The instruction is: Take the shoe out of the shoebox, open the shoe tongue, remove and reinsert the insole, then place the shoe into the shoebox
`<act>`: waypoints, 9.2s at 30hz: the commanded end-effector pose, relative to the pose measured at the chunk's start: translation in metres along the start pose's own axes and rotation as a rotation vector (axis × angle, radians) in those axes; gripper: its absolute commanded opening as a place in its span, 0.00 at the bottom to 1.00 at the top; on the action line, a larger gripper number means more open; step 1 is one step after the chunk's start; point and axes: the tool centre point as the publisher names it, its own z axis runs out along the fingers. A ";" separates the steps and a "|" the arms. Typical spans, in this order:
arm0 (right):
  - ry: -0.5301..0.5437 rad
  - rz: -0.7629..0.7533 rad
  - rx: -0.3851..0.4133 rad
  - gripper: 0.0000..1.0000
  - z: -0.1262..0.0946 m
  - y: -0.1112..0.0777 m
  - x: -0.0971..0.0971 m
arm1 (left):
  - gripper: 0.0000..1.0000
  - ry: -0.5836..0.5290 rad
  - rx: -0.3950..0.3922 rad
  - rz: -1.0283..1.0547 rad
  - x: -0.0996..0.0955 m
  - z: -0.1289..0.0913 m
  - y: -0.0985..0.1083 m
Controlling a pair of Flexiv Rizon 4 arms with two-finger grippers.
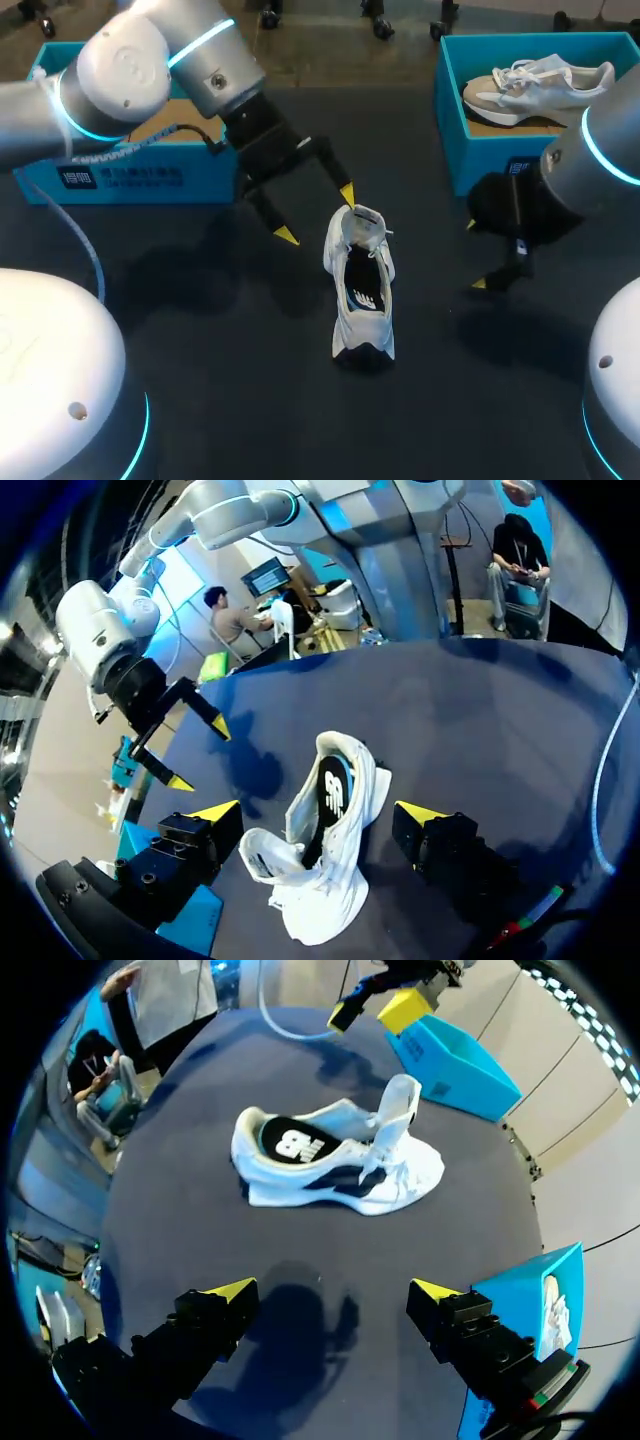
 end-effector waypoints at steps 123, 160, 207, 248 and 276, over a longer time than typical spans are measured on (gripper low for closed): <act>0.133 0.012 0.040 1.00 -0.055 -0.034 -0.037 | 0.00 0.685 -0.324 0.245 0.032 0.137 0.042; 0.133 0.012 0.040 1.00 -0.055 -0.034 -0.037 | 0.00 0.654 -0.459 0.309 0.045 0.147 0.065; 0.133 0.012 0.040 1.00 -0.055 -0.034 -0.037 | 0.00 0.450 -0.719 0.303 -0.003 0.102 0.053; 0.133 0.012 0.040 1.00 -0.055 -0.034 -0.037 | 1.00 0.554 -0.732 0.319 0.002 0.082 0.072; 0.133 0.012 0.040 1.00 -0.055 -0.034 -0.037 | 1.00 0.517 -0.705 0.243 -0.042 0.014 0.102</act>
